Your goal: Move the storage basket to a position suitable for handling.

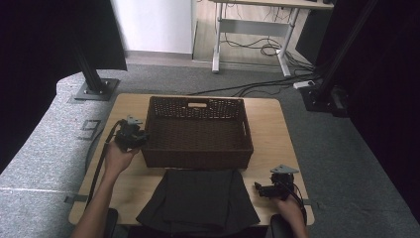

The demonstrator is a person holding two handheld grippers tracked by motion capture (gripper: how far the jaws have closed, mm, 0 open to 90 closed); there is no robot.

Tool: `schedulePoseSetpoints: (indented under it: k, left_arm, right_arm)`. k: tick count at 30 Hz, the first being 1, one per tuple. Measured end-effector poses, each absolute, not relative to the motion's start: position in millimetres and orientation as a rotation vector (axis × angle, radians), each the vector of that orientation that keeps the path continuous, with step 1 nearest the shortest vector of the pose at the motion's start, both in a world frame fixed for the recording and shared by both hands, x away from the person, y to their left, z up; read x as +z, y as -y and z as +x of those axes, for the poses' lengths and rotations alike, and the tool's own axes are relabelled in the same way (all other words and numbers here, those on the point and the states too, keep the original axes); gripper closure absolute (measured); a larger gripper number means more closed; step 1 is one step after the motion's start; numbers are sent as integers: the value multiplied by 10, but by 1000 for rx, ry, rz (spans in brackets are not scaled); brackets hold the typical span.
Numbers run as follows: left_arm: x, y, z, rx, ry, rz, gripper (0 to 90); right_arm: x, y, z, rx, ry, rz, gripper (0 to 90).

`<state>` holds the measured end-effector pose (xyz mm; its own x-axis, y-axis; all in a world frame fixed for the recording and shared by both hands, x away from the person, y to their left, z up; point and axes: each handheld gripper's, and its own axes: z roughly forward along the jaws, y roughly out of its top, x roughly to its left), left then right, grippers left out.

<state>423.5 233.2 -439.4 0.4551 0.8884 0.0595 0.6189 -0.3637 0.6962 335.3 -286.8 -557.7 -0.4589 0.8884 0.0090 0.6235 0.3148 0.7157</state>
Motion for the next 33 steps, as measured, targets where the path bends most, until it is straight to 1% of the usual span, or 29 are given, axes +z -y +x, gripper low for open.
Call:
schedulePoseSetpoints:
  k: [5,7,10,12,15,18,20,21,22,25,29,33]
  left_arm:
    - [-4398,-2350,4236,569,-1235,2100,695]
    - [-4399,-2362,4223,576,-1212,2102,669]
    - [-4376,-2388,4172,582,-1206,2103,538]
    - [-4345,-2427,4116,581,-1192,2083,499]
    - [-4312,-2463,4059,577,-1173,2061,384]
    - [-4271,-2530,3901,553,-1122,2048,280]
    - [-4275,-2544,3861,545,-1109,2047,239]
    - [-4284,-2557,3824,536,-1096,2052,239]
    - [-4326,-2582,3750,538,-1081,2058,192]
    - [-4428,-2638,3667,526,-1071,2074,148]
    - [-4548,-2706,3592,506,-1073,2061,135]
    - [-4699,-2754,3510,502,-1080,2059,87]
  right_arm:
    - [-5577,2868,3354,934,-2200,1345,0]
    - [-5577,2868,3354,934,-2199,1345,0]
    - [-5577,2869,3354,935,-2199,1343,0]
    - [-5577,2868,3354,934,-2200,1345,0]
    - [-5577,2868,3354,934,-2200,1345,0]
    - [-5577,2868,3354,934,-2199,1345,0]
    - [-5577,2868,3354,935,-2199,1345,0]
    - [-5577,2868,3354,934,-2199,1345,0]
    - [-5577,2868,3354,934,-2199,1344,0]
    - [-5577,2868,3354,935,-2199,1344,0]
    - [-5577,2868,3354,935,-2199,1344,0]
    - [-5577,2868,3354,935,-2200,1345,0]
